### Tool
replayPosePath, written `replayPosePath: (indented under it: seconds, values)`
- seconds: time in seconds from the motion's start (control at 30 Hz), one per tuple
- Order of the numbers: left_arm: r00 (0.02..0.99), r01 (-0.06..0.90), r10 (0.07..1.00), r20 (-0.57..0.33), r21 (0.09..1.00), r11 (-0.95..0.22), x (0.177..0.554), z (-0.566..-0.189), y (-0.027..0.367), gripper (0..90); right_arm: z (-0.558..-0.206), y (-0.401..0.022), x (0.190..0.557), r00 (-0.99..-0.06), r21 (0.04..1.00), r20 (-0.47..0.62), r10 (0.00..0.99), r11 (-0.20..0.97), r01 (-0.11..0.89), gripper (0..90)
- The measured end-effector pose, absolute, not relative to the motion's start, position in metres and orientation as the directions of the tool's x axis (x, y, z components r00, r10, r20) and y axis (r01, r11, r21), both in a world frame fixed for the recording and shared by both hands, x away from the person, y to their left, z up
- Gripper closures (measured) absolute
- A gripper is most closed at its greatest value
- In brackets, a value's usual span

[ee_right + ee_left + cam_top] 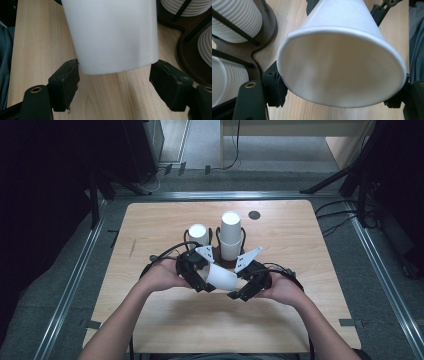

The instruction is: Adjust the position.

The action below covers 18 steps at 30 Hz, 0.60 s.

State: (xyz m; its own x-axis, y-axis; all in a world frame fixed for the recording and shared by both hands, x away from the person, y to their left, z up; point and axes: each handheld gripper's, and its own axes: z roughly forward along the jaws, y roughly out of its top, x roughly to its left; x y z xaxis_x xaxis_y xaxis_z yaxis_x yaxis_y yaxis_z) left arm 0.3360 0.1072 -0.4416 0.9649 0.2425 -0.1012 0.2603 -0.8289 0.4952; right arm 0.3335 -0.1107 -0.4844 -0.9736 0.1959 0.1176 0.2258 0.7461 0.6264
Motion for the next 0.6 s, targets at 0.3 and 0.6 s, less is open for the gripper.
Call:
replayPosePath:
  seconds: [0.3, 0.6]
  values:
    - [0.966, 0.257, 0.247, -0.078, 0.417, -0.872, 0.339, -0.455, 0.101, 23.7, -0.485, -0.109, 0.333, -0.977, 0.627, 0.105, 0.186, 0.75, 0.21, 24.2]
    - [0.971, 0.238, 0.223, -0.085, 0.391, -0.889, 0.335, -0.459, 0.089, 23.5, -0.488, -0.104, 0.33, -0.98, 0.624, 0.09, 0.175, 0.757, 0.193, 25.4]
